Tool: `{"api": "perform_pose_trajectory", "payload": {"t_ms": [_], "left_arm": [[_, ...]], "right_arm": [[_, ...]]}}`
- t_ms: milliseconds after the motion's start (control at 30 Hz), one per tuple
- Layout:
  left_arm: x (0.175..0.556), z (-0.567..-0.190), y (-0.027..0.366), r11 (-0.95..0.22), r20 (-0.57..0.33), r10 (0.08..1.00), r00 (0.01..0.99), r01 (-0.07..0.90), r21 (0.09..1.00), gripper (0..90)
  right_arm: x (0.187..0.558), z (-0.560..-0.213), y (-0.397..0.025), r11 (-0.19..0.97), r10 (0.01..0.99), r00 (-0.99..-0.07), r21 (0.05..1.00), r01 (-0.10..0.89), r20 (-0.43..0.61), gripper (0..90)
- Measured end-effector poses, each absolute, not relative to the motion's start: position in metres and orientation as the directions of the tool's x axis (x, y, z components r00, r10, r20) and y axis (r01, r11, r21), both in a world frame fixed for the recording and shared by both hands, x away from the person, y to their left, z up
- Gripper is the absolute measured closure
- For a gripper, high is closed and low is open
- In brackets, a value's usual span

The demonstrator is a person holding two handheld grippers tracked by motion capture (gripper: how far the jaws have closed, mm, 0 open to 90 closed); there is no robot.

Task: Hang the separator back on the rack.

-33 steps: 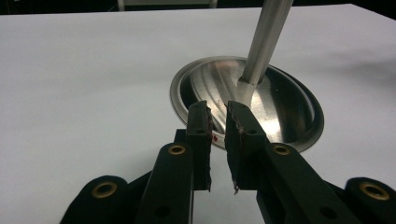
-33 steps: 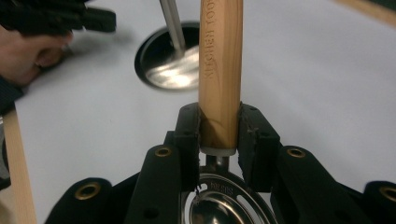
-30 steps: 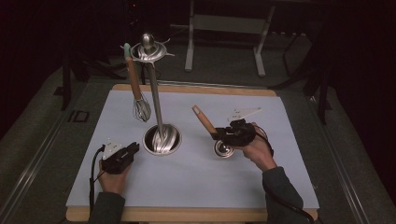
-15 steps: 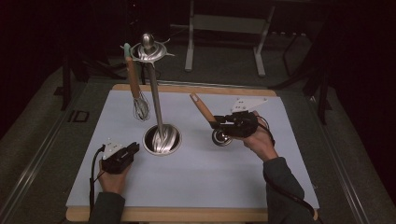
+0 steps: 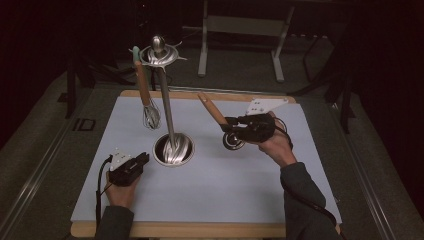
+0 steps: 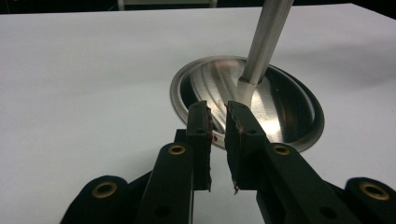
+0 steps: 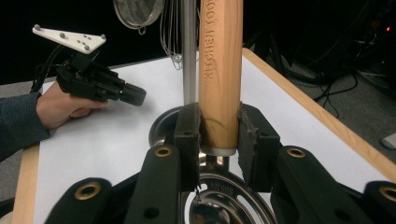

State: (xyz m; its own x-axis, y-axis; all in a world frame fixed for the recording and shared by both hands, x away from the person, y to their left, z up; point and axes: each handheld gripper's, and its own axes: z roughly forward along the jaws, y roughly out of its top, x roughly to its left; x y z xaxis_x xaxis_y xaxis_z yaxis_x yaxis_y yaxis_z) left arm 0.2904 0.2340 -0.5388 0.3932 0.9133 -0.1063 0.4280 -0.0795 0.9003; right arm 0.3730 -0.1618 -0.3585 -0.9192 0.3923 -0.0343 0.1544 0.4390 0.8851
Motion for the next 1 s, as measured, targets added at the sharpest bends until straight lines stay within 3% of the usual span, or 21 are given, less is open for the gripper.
{"api": "perform_pose_trajectory", "payload": {"t_ms": [1000], "left_arm": [[0.291,-0.539,0.234,-0.081,-0.106,0.913,0.394,0.429,0.9,80.7]], "right_arm": [[0.358,-0.302,-0.135,0.388,0.302,-0.936,0.92,-0.055,-0.183,71.0]]}}
